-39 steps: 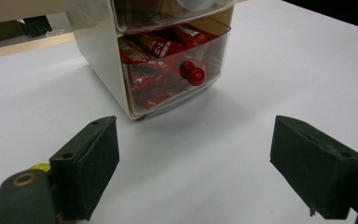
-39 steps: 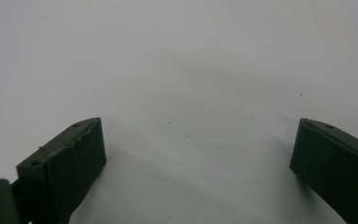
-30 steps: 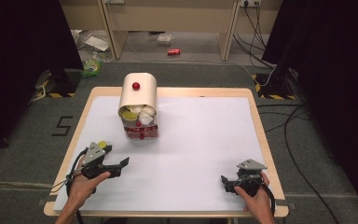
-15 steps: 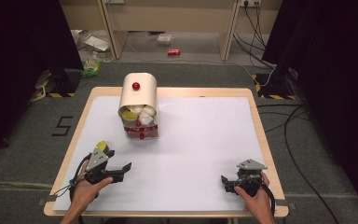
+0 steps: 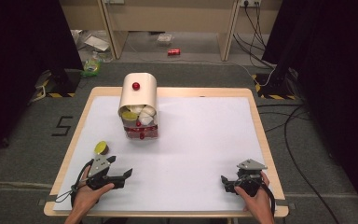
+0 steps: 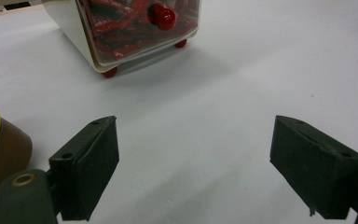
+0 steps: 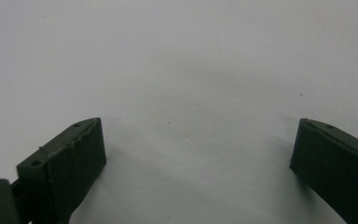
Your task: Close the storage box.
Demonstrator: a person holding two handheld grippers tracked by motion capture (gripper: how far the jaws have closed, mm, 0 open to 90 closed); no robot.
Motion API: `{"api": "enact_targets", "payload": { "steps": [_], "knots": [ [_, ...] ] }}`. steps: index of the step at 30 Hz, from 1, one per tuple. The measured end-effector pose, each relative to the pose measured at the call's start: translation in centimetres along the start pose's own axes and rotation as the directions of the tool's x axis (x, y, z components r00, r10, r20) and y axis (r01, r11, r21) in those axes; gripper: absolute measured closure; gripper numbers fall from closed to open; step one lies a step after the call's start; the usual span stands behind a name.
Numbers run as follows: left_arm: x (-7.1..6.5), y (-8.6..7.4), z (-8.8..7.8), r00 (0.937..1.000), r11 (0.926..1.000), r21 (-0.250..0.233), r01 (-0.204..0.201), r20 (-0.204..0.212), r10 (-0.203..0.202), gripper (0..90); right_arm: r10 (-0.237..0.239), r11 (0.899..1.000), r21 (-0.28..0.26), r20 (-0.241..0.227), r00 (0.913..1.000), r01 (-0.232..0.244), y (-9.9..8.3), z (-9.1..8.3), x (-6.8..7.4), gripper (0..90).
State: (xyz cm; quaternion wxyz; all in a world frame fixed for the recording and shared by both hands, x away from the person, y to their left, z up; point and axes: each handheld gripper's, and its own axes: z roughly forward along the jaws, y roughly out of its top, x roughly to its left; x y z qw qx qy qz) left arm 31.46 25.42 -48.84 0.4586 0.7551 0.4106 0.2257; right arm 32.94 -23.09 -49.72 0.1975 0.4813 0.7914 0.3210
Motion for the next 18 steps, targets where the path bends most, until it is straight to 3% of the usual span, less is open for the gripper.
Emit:
{"api": "enact_targets", "payload": {
  "steps": [18],
  "knots": [
    [-1.1,-1.4,-0.6,0.9997,0.9997,0.010,-0.023,-0.001,0.023,15.1,0.000,1.000,0.000,0.000,1.0000,0.000,0.0,0.0,0.0,3.3]
  ]
}}
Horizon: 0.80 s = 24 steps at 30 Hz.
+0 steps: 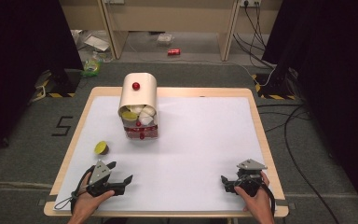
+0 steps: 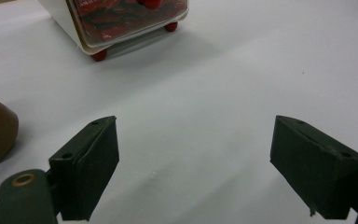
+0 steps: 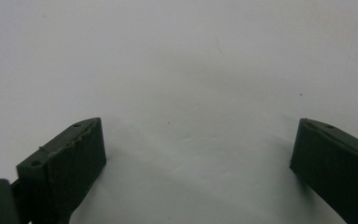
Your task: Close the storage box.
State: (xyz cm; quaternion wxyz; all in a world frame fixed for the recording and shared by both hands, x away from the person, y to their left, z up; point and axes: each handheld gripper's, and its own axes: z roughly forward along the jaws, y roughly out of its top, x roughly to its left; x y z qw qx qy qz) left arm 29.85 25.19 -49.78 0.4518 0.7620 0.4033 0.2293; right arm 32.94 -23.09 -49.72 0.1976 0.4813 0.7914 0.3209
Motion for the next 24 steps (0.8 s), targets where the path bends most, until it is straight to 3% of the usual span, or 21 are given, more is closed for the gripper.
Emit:
{"api": "enact_targets", "payload": {
  "steps": [24],
  "knots": [
    [-0.90,-0.64,-0.96,0.9987,0.9982,0.034,-0.050,0.009,0.049,15.1,0.000,1.000,-0.003,0.000,1.0000,0.000,-0.01,0.02,0.01,3.3]
  ]
}}
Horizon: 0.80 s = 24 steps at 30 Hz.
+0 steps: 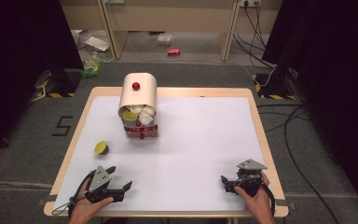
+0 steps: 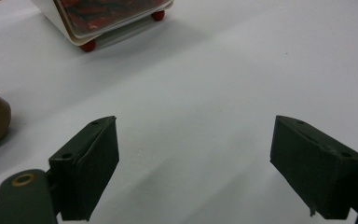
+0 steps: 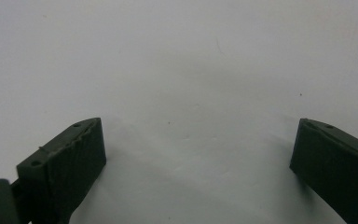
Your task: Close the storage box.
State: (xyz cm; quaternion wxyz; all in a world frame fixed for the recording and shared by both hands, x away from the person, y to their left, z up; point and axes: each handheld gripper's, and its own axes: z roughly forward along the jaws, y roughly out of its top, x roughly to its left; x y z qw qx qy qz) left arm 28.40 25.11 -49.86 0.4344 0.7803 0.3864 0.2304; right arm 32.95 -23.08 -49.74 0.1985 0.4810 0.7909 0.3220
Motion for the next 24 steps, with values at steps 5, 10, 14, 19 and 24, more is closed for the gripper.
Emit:
{"api": "enact_targets", "payload": {
  "steps": [5,10,14,19,24],
  "knots": [
    [-0.3,-0.3,0.0,0.9999,0.9996,0.022,-0.016,-0.001,0.016,15.2,-0.001,1.000,0.001,0.001,1.0000,0.001,0.0,0.0,0.0,3.3],
    [-0.3,-0.9,-0.1,0.9998,0.9989,0.042,-0.019,-0.006,0.019,15.2,0.000,1.000,0.000,0.001,1.0000,0.000,0.0,0.0,0.0,3.3],
    [-0.2,-1.2,-0.2,0.9998,0.9988,0.047,-0.013,-0.011,0.014,15.2,0.000,1.000,0.000,0.001,1.0000,0.000,0.0,0.0,0.0,3.3],
    [-0.3,-1.4,-0.3,0.9997,0.9983,0.056,-0.017,-0.019,0.018,15.2,0.000,1.000,0.000,0.000,1.0000,0.000,0.0,0.0,0.0,3.3],
    [-0.4,-1.8,-0.4,0.9998,0.9985,0.054,0.000,-0.021,0.001,15.0,0.000,1.000,0.001,-0.001,1.0000,0.000,0.0,0.0,0.0,3.3]
  ]
}}
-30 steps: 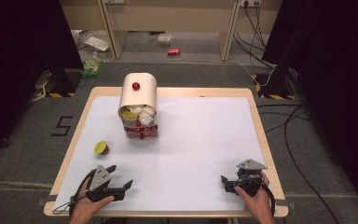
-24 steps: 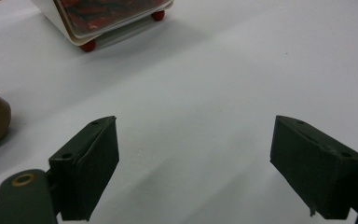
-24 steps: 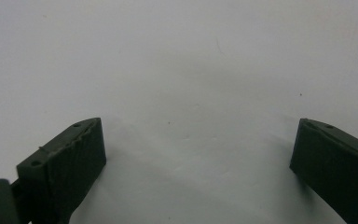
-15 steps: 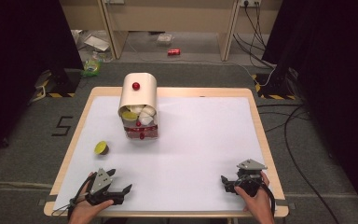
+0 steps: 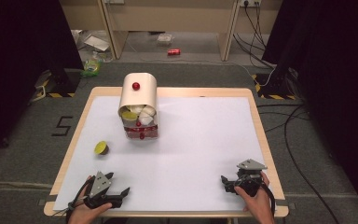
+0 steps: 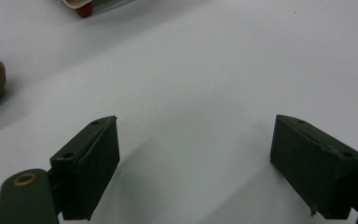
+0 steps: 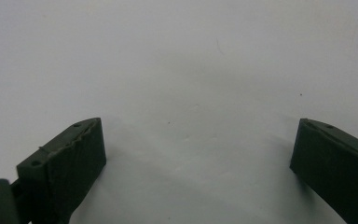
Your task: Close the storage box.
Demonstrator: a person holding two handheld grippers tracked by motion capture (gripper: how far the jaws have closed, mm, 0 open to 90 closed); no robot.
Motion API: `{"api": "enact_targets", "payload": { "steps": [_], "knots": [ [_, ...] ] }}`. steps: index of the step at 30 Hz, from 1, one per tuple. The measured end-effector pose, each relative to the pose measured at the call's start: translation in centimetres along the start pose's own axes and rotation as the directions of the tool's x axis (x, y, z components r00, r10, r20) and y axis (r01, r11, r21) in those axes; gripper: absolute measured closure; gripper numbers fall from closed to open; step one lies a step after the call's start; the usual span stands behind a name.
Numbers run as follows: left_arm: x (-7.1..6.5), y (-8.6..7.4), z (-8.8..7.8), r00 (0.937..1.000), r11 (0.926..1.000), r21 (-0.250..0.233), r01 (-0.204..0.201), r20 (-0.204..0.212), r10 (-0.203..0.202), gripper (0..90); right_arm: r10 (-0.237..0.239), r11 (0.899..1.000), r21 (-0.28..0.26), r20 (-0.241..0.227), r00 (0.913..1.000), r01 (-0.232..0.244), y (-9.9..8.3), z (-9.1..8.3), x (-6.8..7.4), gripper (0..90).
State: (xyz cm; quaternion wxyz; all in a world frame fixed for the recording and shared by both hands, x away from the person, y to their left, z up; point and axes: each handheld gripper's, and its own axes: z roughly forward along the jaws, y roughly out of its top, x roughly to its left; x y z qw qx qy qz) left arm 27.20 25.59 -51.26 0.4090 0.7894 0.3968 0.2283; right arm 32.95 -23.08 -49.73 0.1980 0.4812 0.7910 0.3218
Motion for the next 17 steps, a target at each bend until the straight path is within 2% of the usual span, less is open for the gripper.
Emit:
{"api": "enact_targets", "payload": {
  "steps": [2,5,8,17],
  "knots": [
    [0.0,-0.2,-0.1,0.9999,0.9999,-0.003,0.013,0.002,-0.013,15.0,0.000,1.000,-0.001,0.000,1.0000,0.000,0.0,0.0,0.0,3.3],
    [0.3,-0.7,0.0,0.9980,0.9978,-0.024,0.061,0.016,-0.061,14.9,0.000,1.000,-0.001,0.000,1.0000,0.000,0.0,0.0,0.0,3.3],
    [0.2,-1.1,0.0,0.9979,0.9966,-0.052,0.064,0.010,-0.063,14.8,-0.001,1.000,0.000,0.001,1.0000,0.001,0.0,0.0,0.0,3.3],
    [0.3,-1.1,0.0,0.9976,0.9963,-0.053,0.068,0.020,-0.067,14.6,0.002,1.000,-0.001,0.002,1.0000,-0.002,0.0,0.0,0.0,3.4]
  ]
}}
